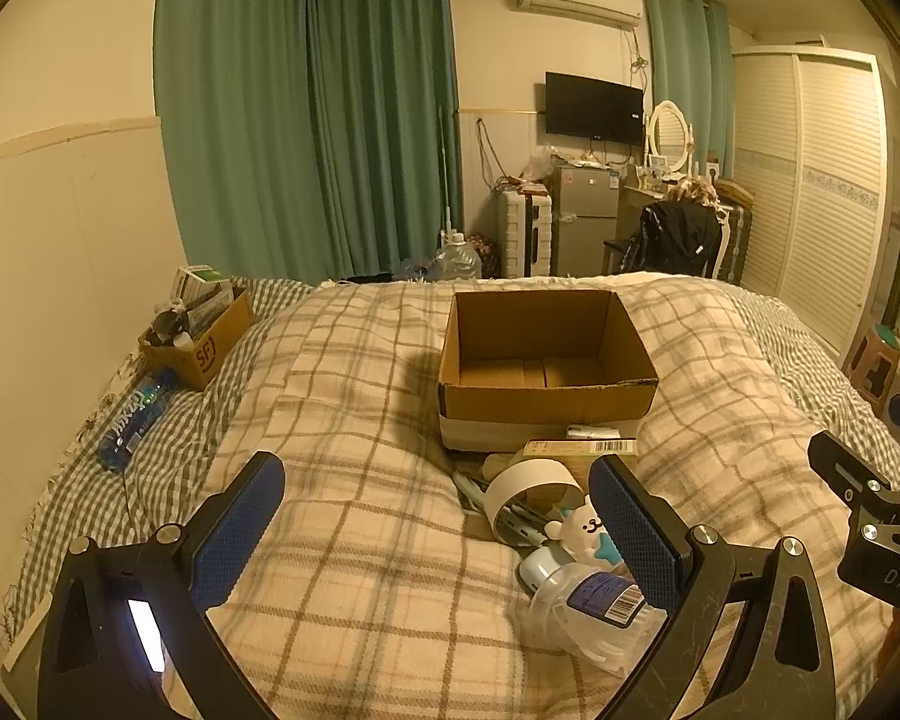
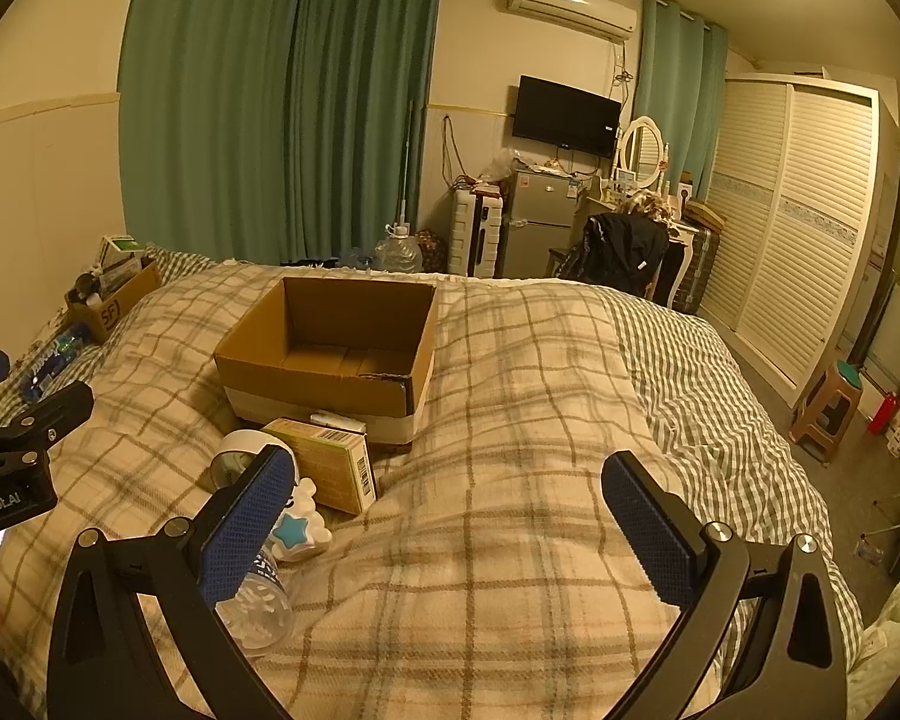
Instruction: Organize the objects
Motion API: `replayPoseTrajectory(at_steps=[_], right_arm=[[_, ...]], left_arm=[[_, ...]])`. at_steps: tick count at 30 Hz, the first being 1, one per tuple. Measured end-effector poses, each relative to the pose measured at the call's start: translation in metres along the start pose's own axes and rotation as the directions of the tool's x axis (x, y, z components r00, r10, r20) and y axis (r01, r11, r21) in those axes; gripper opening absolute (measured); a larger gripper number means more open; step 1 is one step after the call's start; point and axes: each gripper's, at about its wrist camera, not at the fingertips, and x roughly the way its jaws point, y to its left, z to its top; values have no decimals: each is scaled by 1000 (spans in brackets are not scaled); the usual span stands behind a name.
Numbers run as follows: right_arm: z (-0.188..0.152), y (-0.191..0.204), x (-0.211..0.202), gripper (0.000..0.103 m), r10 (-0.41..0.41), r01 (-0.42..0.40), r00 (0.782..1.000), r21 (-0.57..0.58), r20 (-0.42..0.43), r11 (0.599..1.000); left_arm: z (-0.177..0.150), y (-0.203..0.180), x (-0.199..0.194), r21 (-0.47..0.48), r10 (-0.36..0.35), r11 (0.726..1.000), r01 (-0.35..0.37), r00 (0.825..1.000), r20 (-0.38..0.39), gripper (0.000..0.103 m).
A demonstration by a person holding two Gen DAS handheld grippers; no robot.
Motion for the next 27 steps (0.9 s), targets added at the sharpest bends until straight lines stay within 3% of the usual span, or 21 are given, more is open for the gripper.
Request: replayPoseTrajectory(at_steps=[17, 27], right_arm=[[4, 17, -4, 103, 38, -37, 999, -34, 9, 999], [-8, 42, 18, 103, 93, -98, 993, -75, -68, 992]], left_arm=[[-1, 13, -3, -23, 13, 1000, -13, 1000, 9, 103], [-22, 29, 17, -25, 44, 999, -45, 997, -71, 103]])
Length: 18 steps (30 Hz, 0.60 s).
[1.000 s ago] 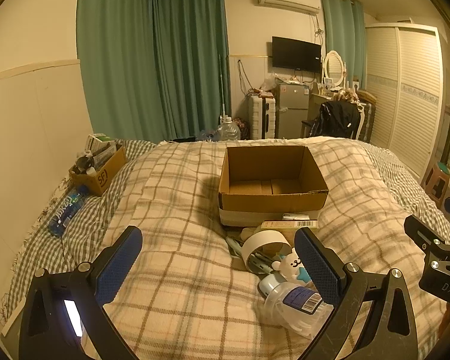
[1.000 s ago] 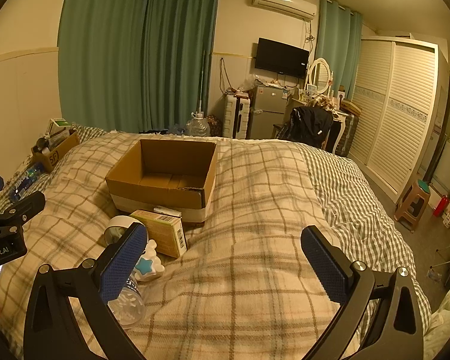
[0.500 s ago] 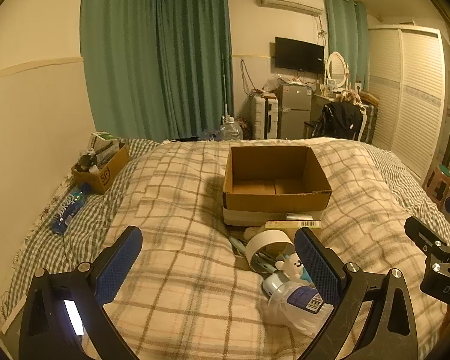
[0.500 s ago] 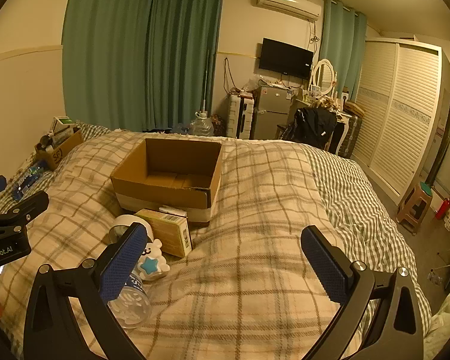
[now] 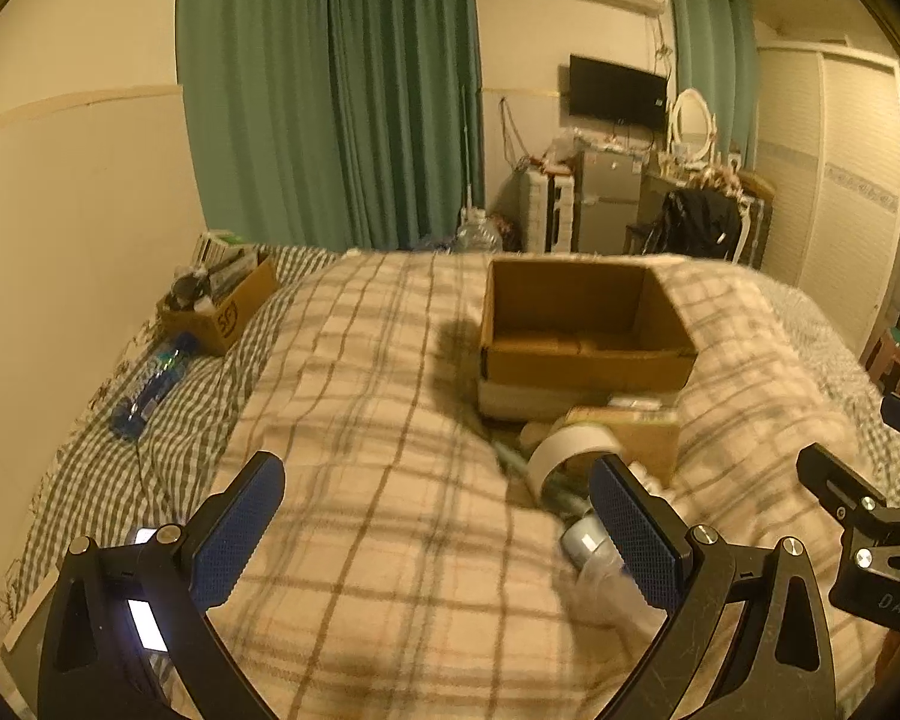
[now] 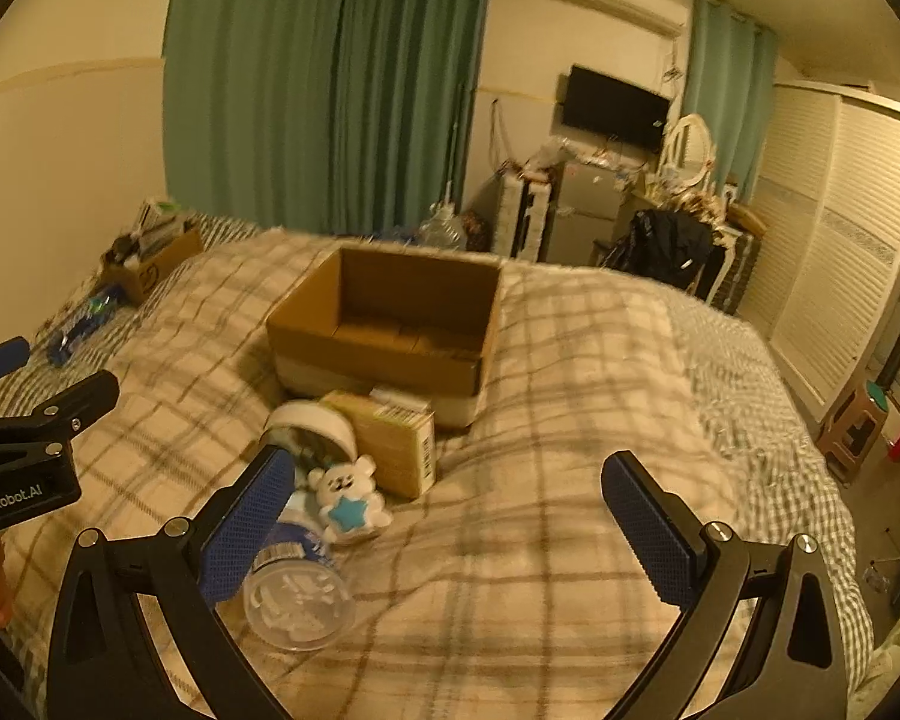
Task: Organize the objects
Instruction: 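Grasp the clear round plastic swab container with the right tool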
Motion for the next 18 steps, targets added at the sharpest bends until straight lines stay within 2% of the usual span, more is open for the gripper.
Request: replayPoseTrajectory(at_steps=[6, 10, 12, 15, 18], right_arm=[[-24, 31, 37, 103, 69, -79, 989, -79, -129, 994], [-39, 48, 61, 102, 150, -173, 962, -86, -227, 981], [-43, 56, 69, 100, 162, -193, 950, -92, -265, 977], [-51, 61, 83, 90, 174, -216, 926, -92, -335, 972], [-58, 66, 90, 70, 224, -271, 898, -73, -379, 960]], left_arm=[[-23, 15, 24, -10, 42, 999, -43, 995, -85, 103], [-35, 25, 37, -25, 52, 998, -56, 990, -132, 103], [-38, 28, 40, -33, 46, 998, -51, 988, -145, 103], [-41, 29, 42, -34, 38, 998, -44, 987, -153, 103], [-42, 27, 43, -28, 38, 999, -42, 988, -151, 103]])
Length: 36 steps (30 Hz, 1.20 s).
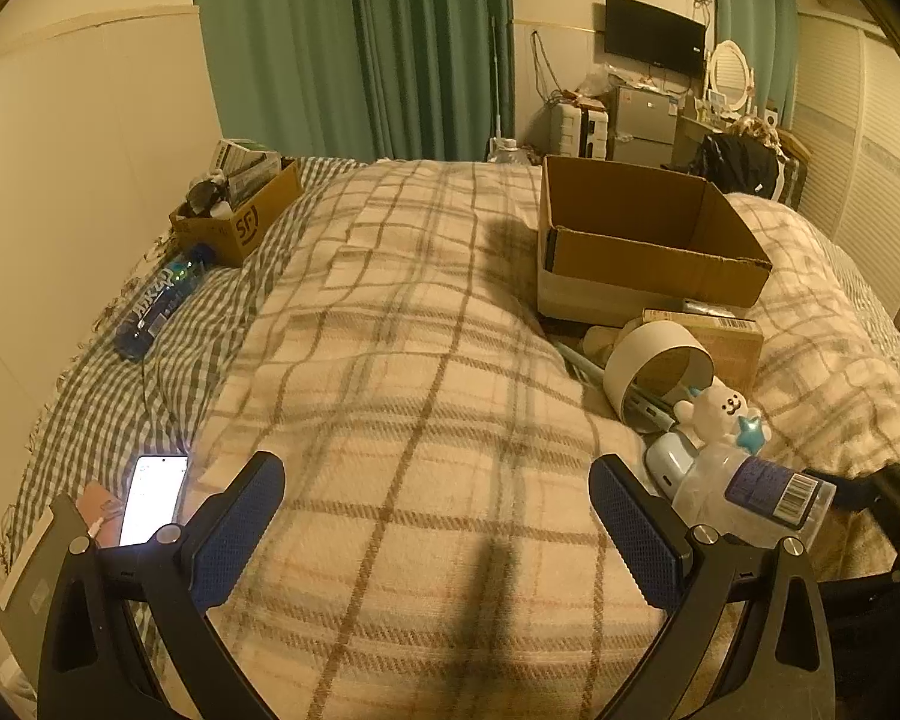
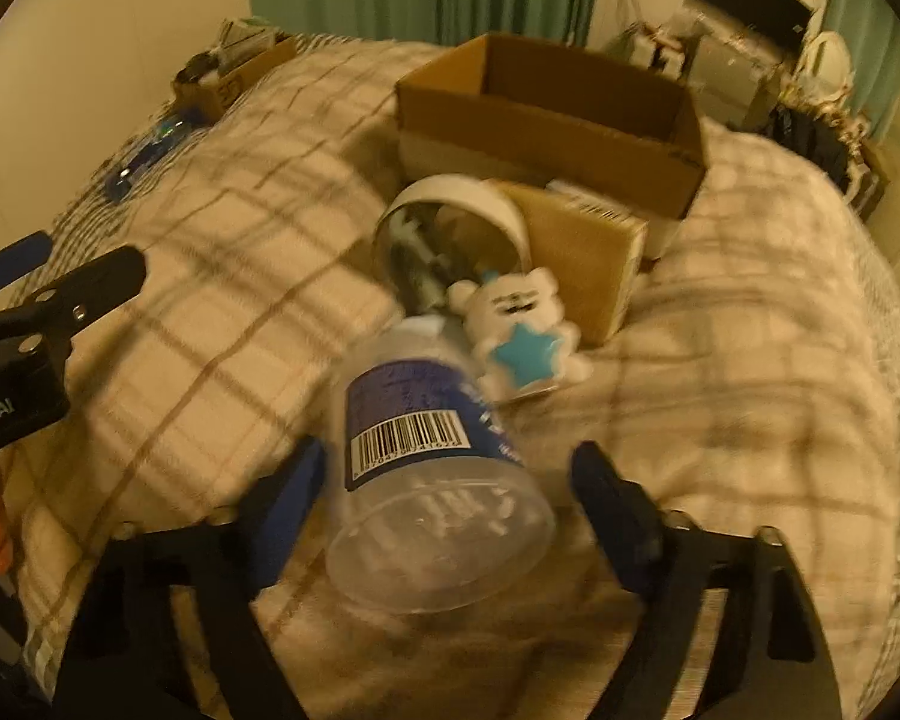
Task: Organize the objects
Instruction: 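Grasp the clear round plastic swab container with the right tool, then grasp the white earbud case with the left tool while the right tool holds the container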
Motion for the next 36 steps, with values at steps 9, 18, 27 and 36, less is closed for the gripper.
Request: replayPoseTrajectory(at_steps=[9, 18, 27, 36], right_arm=[[2, -9, -41, 63, -13, 13, 995, -4, 103, 1000], [16, -74, -82, 62, -207, 189, 953, 100, 223, 977], [9, -93, -73, 62, -177, 148, 959, 140, 223, 979], [2, -93, -70, 62, -169, 140, 960, 139, 224, 980]], left_arm=[[2, -18, 8, 41, -11, 999, 12, 1000, -29, 103], [7, -90, 31, 167, -125, 976, 139, 988, -90, 103], [-2, -134, 85, 292, -84, 944, 150, 970, -227, 100], [-3, -146, 92, 271, -246, 902, 336, 916, -316, 56]])
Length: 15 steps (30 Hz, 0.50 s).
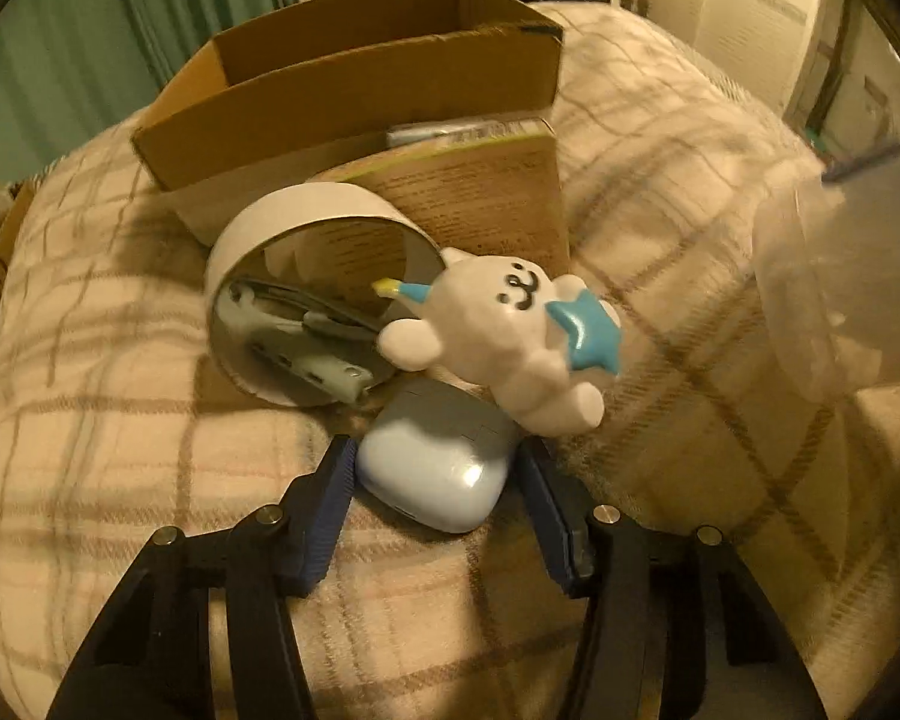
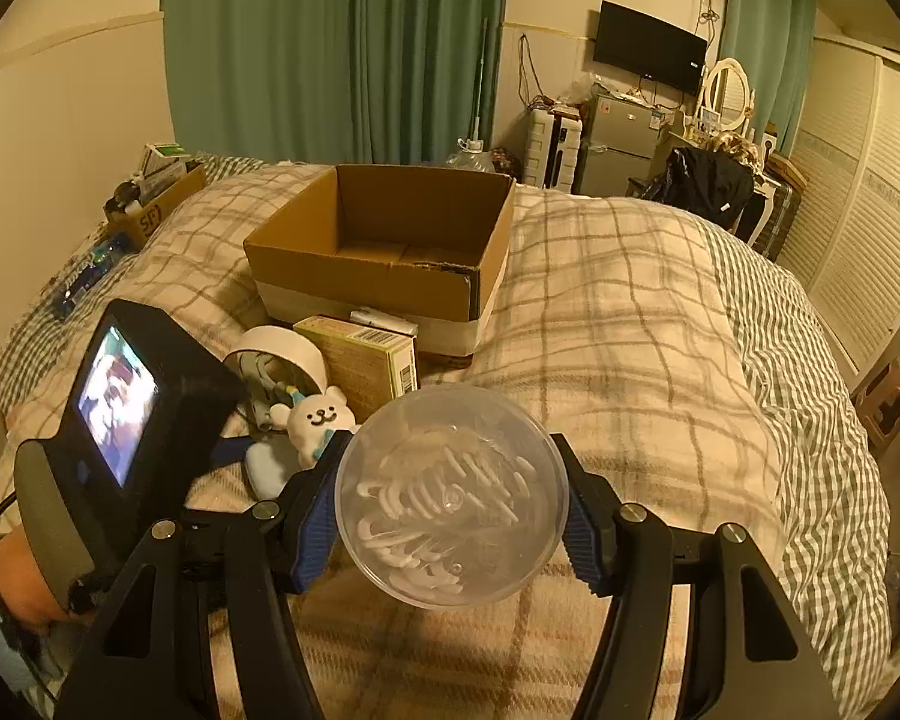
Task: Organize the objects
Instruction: 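Grasp the white earbud case with the left tool while the right tool holds the container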
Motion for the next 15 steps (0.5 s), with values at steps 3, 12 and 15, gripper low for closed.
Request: replayPoseTrajectory(at_steps=[3, 12, 15], right_arm=[[0, 0, -3, 62, 7, -7, 1000, 0, 2, 1000], [32, 5, -31, 62, 39, -35, 996, -49, 78, 998], [57, 5, -44, 62, 51, -43, 990, -62, 134, 997]], left_arm=[[-2, 9, -16, -49, -18, 999, 19, 999, 27, 56], [10, 31, -79, -89, -14, 996, 30, 985, 171, 56], [35, 34, -101, -75, 1, 997, 18, 971, 239, 56]])
